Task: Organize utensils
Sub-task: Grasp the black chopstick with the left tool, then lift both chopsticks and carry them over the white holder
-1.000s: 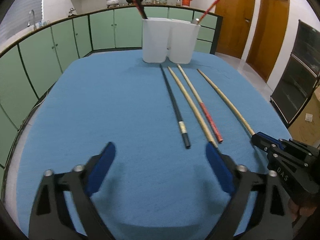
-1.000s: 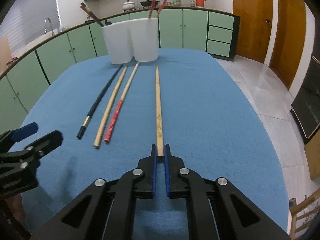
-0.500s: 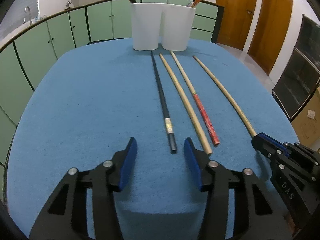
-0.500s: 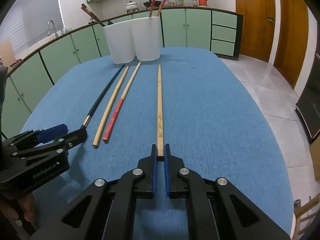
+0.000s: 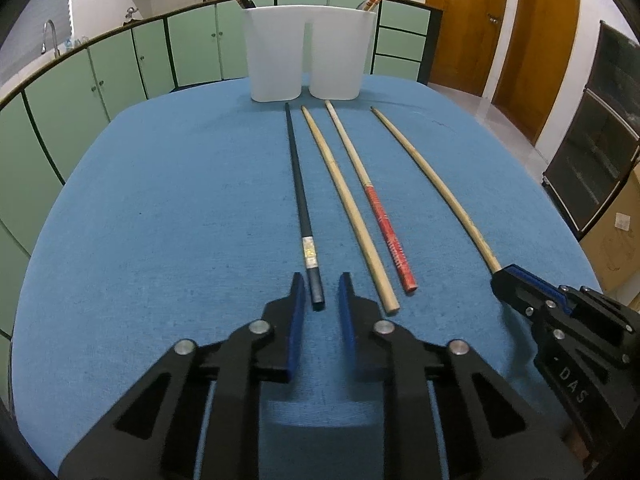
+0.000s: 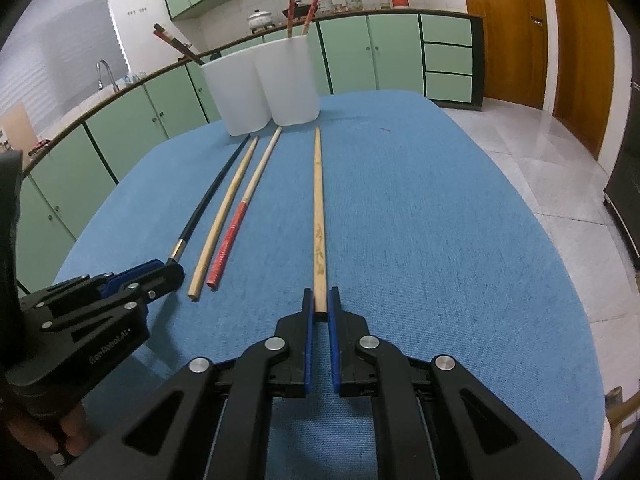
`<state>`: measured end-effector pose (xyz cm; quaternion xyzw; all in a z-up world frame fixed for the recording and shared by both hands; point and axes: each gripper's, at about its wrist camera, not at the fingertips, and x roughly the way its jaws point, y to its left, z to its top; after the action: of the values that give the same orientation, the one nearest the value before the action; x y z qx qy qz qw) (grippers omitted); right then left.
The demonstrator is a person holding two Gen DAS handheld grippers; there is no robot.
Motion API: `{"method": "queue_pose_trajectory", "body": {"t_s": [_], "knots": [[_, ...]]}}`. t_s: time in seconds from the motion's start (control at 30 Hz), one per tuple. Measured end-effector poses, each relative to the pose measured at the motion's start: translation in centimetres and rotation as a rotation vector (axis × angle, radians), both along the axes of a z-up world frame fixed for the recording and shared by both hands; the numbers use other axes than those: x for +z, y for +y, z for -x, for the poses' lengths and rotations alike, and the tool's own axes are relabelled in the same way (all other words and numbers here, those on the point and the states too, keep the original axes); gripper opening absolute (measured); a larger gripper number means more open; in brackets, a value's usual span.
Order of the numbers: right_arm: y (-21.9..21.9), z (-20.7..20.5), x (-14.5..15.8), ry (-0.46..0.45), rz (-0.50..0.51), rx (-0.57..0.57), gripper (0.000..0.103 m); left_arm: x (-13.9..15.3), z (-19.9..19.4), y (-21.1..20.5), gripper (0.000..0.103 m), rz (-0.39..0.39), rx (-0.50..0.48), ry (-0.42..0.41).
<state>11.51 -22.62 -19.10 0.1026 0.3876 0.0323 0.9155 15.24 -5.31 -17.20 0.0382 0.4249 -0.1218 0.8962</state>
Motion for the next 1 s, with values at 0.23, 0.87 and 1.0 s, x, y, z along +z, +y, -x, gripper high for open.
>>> {"method": "queue_pose_trajectory", "body": {"t_s": [0.23, 0.87, 1.0], "knots": [[0.1, 0.3, 0.5, -0.007, 0.026, -0.002, 0.007, 0.3, 0.0, 0.6, 0.006, 0.029, 0.001, 0.021], [-1.1, 2.4, 11.4, -0.242, 0.112, 0.01, 0.007, 11.6, 2.6, 3.4, 0.006, -0.01, 0.005, -0.213], [-1.4, 2.4, 13.6, -0.282, 0.093, 0.014, 0.007, 13.5, 2.2, 4.1, 0.006, 0.022, 0.011, -0.24]]}}
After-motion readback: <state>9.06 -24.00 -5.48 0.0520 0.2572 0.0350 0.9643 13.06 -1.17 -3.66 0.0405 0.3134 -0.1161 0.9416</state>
